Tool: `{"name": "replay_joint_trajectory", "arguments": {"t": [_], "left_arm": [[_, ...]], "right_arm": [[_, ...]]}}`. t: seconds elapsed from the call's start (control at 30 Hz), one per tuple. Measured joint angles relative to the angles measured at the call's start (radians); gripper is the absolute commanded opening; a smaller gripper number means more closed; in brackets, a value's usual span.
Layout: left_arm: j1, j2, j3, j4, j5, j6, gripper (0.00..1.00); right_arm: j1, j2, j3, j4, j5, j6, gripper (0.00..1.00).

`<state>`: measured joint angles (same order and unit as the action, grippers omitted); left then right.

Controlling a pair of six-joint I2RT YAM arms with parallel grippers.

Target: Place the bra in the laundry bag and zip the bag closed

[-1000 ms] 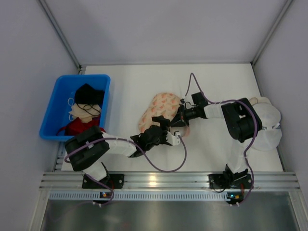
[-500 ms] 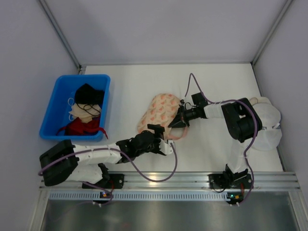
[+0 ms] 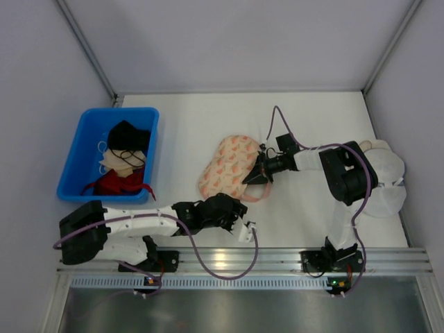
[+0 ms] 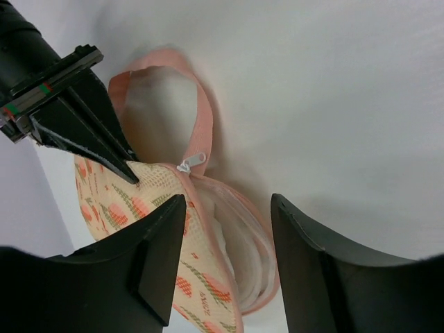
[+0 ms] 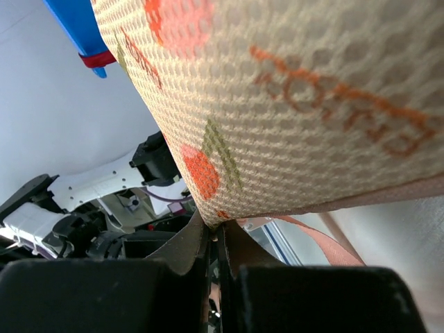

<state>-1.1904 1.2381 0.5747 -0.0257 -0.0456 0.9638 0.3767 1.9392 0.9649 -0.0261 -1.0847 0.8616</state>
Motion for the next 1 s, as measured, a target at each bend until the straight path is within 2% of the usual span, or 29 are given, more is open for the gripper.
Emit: {"name": "replay_joint_trajectory", "arguments": {"t": [0.13,0.27,0.47,0.57,0.7,0.8,0.87,1.0], "left_arm": [[-0.022,0.086,0.045,-0.001,-0.066,0.084,0.55],[-0.039,0.183,0.182,-0.084,-0.102,0.130,0.51],[-0.040,0.359,0.523,-0.359,-0.099,0.102,0.45],[-0.032,0.435,0.646,-0.486,-0.078,0.079,0.42],[0.006,0.542,0.797,-0.674,-0.040,0.050,0.41],[0.052,0.664,0.966,-0.853,-0.005,0.019,0.40],[0.071,0.731,1.059,-0.911,0.016,0.003,0.40],[0.089,0.784,1.114,-0.988,0.038,-0.010,0.40]], "right_arm": [[0.000,0.000,0.000,0.000,0.000,0.004,0.00],[0.000,0.000,0.000,0.000,0.000,0.003,0.00],[0.000,0.003,0.000,-0.005,0.002,-0.006,0.00],[0.000,0.012,0.000,-0.006,0.002,-0.014,0.00],[0.000,0.033,0.000,-0.017,0.002,-0.024,0.00],[0.000,0.043,0.000,-0.027,0.003,-0.024,0.00],[-0.001,0.047,0.000,-0.027,0.003,-0.024,0.00],[-0.001,0.049,0.000,-0.026,0.002,-0.027,0.00]]}}
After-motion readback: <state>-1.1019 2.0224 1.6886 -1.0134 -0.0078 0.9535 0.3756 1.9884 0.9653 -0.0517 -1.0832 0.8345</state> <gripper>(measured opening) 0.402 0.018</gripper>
